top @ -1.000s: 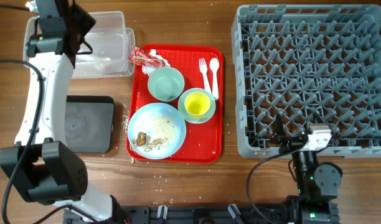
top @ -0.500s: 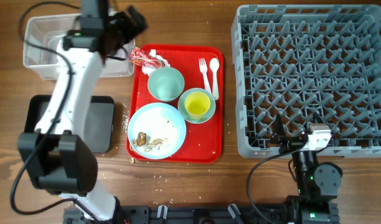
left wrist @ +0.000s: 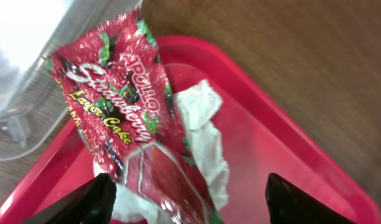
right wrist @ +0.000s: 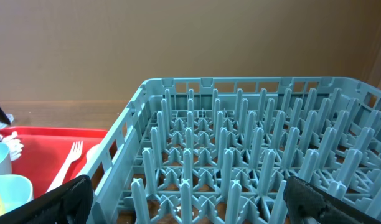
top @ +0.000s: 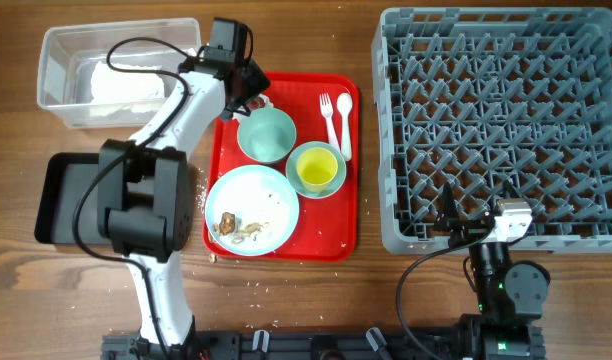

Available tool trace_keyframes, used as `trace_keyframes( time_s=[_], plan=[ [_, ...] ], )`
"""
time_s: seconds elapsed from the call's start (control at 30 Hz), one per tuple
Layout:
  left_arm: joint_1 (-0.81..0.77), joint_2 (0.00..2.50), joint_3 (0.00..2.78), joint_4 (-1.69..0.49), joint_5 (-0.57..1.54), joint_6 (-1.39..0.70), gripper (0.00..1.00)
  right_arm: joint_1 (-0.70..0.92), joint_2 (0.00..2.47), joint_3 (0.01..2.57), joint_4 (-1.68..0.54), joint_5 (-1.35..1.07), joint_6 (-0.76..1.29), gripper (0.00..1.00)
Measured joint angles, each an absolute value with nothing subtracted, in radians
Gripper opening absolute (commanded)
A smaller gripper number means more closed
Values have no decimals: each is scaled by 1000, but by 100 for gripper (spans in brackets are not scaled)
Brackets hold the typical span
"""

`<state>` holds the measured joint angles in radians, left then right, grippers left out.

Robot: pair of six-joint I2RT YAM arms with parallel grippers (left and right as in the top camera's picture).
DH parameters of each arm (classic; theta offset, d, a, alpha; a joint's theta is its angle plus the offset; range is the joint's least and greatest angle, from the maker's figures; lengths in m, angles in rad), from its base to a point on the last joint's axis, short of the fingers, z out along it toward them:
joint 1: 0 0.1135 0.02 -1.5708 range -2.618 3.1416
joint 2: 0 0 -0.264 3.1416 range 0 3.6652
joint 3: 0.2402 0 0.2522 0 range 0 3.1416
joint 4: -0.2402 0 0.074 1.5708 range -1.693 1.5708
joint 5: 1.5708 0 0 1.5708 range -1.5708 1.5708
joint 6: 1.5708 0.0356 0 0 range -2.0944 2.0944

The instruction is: Sort waste into correct bins and load items into the dishwasher rack

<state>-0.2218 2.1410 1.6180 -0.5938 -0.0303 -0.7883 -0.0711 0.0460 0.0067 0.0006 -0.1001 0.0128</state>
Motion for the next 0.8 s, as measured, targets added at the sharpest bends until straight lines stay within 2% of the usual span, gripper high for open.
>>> trace_keyframes(
  time_s=[0.07,0.17,0.23,0.4,0.5,0.8],
  plan=[
    [-223,2168,1618,-587,-33,-793,56,-71,46,7,1,-100,13,100],
    [-226,2180,1618,-580,-33,-795,43,-71,46,7,1,-101,13,100],
    [-229,2180,1618,-572,-33,-793,31,-71,46,7,1,-100,13,100],
    [-234,2180,1618,-573,-37,-798,20,-71,46,7,1,-100,13,100],
    [-234,2180,1618,-591,-37,-797,4,-71,46,7,1,-100,13,100],
    [-234,2044,1618,-637,-37,-799,4,-71,46,7,1,-100,13,100]
  ],
)
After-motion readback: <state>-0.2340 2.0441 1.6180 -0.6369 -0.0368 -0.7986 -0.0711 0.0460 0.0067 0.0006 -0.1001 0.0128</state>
